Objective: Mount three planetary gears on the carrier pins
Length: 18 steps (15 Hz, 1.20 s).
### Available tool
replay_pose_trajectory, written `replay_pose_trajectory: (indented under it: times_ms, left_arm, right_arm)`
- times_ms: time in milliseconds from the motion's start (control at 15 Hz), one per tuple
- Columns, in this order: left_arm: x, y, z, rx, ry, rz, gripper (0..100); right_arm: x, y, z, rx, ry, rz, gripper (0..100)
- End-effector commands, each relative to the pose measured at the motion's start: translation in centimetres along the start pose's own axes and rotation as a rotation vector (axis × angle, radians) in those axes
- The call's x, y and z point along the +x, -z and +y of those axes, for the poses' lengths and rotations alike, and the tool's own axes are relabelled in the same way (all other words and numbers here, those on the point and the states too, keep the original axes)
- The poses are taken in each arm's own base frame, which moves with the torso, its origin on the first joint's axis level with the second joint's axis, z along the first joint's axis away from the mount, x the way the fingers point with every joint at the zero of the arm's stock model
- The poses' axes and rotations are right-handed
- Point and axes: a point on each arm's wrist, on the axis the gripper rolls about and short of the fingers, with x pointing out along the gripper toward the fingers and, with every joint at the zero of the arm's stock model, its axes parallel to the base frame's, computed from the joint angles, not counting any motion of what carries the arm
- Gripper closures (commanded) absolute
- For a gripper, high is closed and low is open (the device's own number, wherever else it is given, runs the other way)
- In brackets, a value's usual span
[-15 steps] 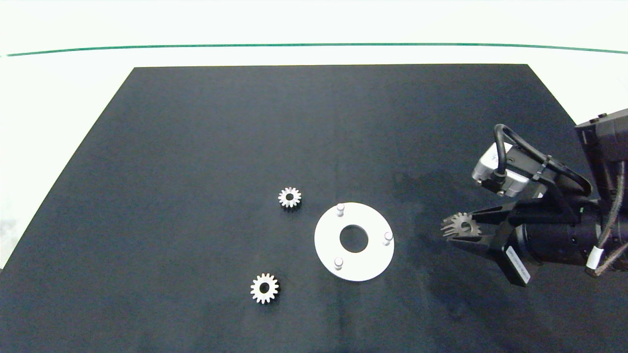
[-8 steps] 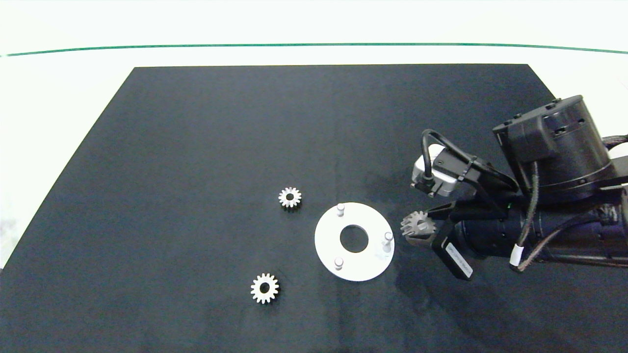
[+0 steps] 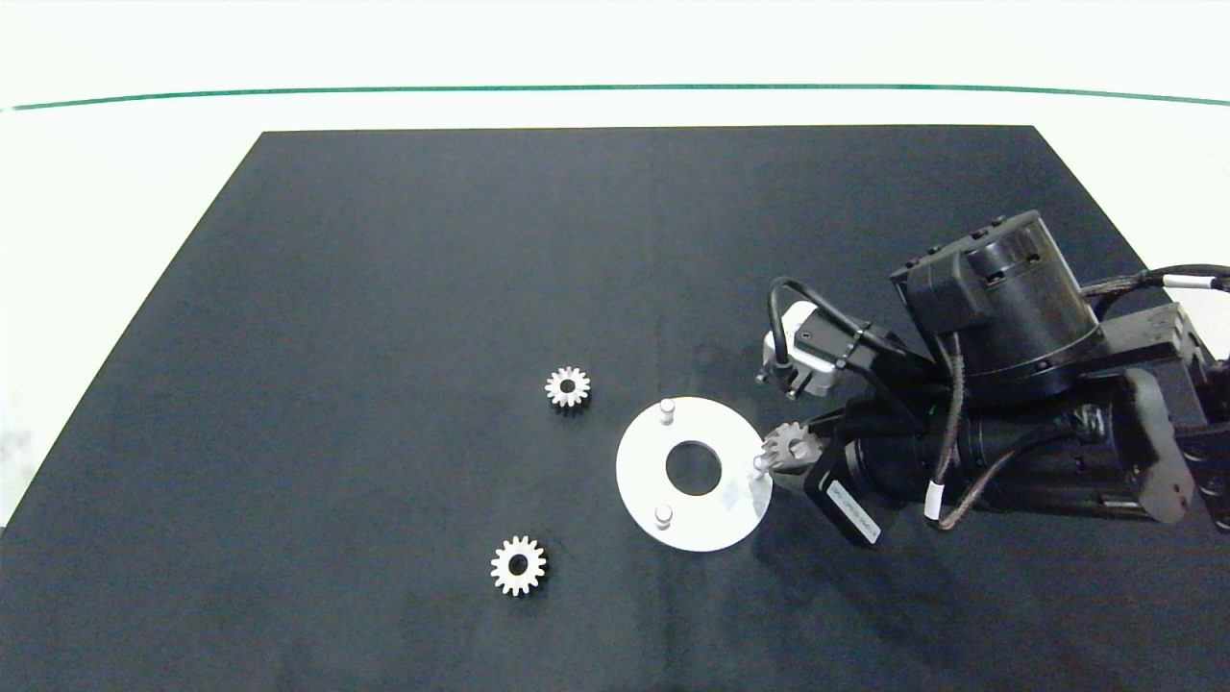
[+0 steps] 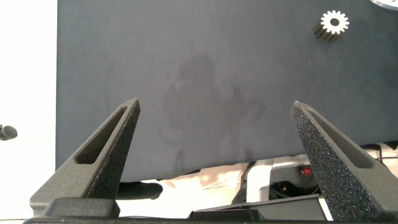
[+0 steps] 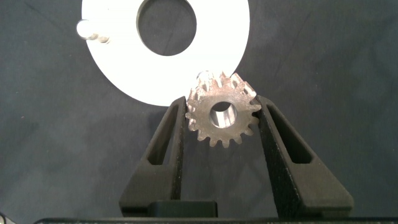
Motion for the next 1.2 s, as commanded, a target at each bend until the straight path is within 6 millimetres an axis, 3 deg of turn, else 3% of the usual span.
replay_pose_trajectory:
  times_ms: [67,1200]
  left_arm:
    - [0.0,0.0,0.0,0.001,-0.001,0.004,0]
    - [-0.1,0.0,0.0,0.002,0.003,0.001,0]
  right_arm:
    - [0.8,-0.2,0.2,-0.009,-0.007,0.012,81]
    - [2.2,-0.5,0.6,-0.015,-0.018,0.035,81]
